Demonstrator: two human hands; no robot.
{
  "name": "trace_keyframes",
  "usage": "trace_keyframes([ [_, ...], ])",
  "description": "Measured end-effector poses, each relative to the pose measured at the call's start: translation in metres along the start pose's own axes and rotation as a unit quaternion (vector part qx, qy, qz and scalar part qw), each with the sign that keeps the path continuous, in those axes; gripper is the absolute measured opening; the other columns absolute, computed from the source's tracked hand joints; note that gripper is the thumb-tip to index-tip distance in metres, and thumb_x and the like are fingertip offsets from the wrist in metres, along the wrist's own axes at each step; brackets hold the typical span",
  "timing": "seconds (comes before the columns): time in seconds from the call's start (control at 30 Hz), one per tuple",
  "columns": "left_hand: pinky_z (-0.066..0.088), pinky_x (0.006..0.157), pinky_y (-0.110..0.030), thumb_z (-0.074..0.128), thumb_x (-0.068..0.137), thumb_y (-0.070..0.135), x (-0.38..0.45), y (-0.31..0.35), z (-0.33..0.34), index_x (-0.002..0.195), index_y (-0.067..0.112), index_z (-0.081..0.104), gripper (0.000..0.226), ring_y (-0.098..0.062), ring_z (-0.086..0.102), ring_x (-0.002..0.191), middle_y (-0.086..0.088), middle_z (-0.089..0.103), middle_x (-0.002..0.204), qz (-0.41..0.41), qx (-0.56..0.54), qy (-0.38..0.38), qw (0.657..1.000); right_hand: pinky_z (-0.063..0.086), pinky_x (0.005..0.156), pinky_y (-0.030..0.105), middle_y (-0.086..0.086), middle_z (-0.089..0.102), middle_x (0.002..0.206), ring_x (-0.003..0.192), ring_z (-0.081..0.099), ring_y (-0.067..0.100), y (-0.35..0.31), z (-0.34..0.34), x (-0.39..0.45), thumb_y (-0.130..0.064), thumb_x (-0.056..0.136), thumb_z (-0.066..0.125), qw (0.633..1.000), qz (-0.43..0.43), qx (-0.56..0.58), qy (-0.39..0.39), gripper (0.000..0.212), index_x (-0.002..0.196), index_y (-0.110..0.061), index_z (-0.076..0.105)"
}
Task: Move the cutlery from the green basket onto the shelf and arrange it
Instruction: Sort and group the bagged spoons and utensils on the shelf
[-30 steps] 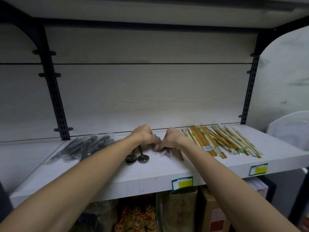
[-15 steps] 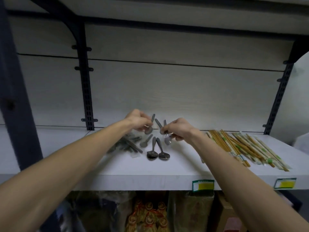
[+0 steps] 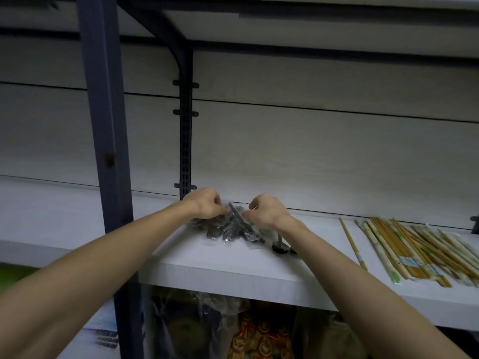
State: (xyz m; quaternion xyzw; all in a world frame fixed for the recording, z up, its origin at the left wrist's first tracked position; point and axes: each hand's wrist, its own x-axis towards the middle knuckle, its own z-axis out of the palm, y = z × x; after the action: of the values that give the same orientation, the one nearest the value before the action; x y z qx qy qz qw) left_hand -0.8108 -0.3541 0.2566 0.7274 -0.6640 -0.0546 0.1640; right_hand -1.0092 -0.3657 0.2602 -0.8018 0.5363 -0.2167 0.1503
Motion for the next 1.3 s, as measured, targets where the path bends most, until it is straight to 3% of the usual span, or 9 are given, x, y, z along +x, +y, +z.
trace_keyframes([
  [0.17,0.052,0.080,-0.036,0.058,0.089,0.069,-0.006,0.007,0.004,0.095,0.021,0.071,0.050,-0.021,0.066,0.091,0.001,0.070,0.098,0.010,0.015,-0.032,0.999,0.047,0.071,0.031,0.005,0.071,0.084,0.086,0.066,0.027,0.015,0.001,-0.006,-0.047,0.094,0.050,0.997,-0.019,-0.045,-0.058,0.040,0.084,-0.015,0.070],
  [0.3,0.046,0.068,-0.035,0.055,0.086,0.075,-0.008,0.019,0.010,0.090,0.020,0.068,0.056,-0.021,0.063,0.085,0.000,0.068,0.093,0.029,0.061,-0.033,0.997,0.049,0.077,0.035,0.000,0.065,0.082,0.089,0.063,0.028,0.040,0.005,-0.009,-0.040,0.096,0.049,0.997,-0.038,-0.051,-0.052,0.031,0.071,-0.024,0.059],
  [0.47,0.040,0.068,-0.034,0.053,0.084,0.077,-0.010,0.032,0.017,0.085,0.027,0.061,0.051,-0.024,0.059,0.088,0.002,0.063,0.094,0.046,0.113,-0.020,0.992,0.051,0.078,0.034,0.002,0.072,0.089,0.089,0.063,0.026,0.055,0.005,-0.020,-0.026,0.093,0.051,0.995,-0.066,-0.058,-0.039,0.019,0.085,-0.022,0.068],
  [0.7,0.041,0.065,-0.033,0.052,0.086,0.077,-0.012,0.038,0.021,0.082,0.029,0.057,0.049,-0.019,0.059,0.081,0.003,0.063,0.090,0.044,0.116,-0.029,0.992,0.053,0.084,0.035,0.001,0.074,0.097,0.094,0.065,0.023,0.066,-0.001,-0.029,-0.023,0.093,0.054,0.995,-0.078,-0.048,-0.040,0.021,0.099,-0.019,0.074],
  [0.8,0.041,0.062,-0.032,0.055,0.085,0.076,-0.010,0.041,0.016,0.087,0.023,0.064,0.053,-0.019,0.060,0.081,0.000,0.065,0.092,0.036,0.113,-0.027,0.993,0.050,0.084,0.028,0.001,0.072,0.095,0.091,0.066,0.017,0.069,-0.011,-0.031,-0.011,0.094,0.049,0.997,-0.070,0.015,-0.016,0.032,0.114,-0.018,0.073],
  [0.9,0.047,0.068,-0.034,0.053,0.084,0.078,-0.008,0.046,0.014,0.097,0.014,0.069,0.067,-0.026,0.062,0.088,-0.004,0.065,0.099,0.047,0.132,0.023,0.990,0.048,0.095,0.028,0.002,0.072,0.111,0.109,0.063,0.019,0.075,-0.025,-0.031,-0.006,0.091,0.047,0.997,-0.067,0.027,0.030,0.038,0.117,-0.018,0.071],
  [1.0,0.050,0.080,-0.039,0.051,0.086,0.077,-0.006,0.052,0.015,0.107,0.017,0.068,0.066,-0.027,0.060,0.104,-0.005,0.063,0.115,0.074,0.117,0.044,0.989,0.045,0.099,0.026,0.000,0.070,0.123,0.118,0.061,0.016,0.081,-0.034,-0.029,-0.013,0.092,0.054,0.999,-0.044,0.019,0.013,0.031,0.117,-0.017,0.072],
  [1.17,0.044,0.092,-0.040,0.052,0.091,0.069,-0.012,0.071,0.024,0.129,0.024,0.059,0.059,-0.026,0.051,0.125,-0.001,0.053,0.140,0.148,0.129,0.012,0.980,0.048,0.092,0.029,-0.004,0.070,0.111,0.105,0.063,0.016,0.084,-0.030,-0.031,-0.036,0.090,0.067,0.998,-0.036,-0.007,-0.041,0.033,0.117,-0.018,0.071],
  [1.3,0.040,0.106,-0.044,0.051,0.099,0.054,-0.014,0.084,0.030,0.138,0.027,0.055,0.048,-0.023,0.046,0.134,0.003,0.049,0.147,0.234,0.124,-0.041,0.963,0.048,0.082,0.032,-0.005,0.065,0.093,0.090,0.060,0.017,0.086,-0.028,-0.036,-0.048,0.090,0.065,0.997,-0.035,-0.034,-0.051,0.029,0.103,-0.023,0.069],
])
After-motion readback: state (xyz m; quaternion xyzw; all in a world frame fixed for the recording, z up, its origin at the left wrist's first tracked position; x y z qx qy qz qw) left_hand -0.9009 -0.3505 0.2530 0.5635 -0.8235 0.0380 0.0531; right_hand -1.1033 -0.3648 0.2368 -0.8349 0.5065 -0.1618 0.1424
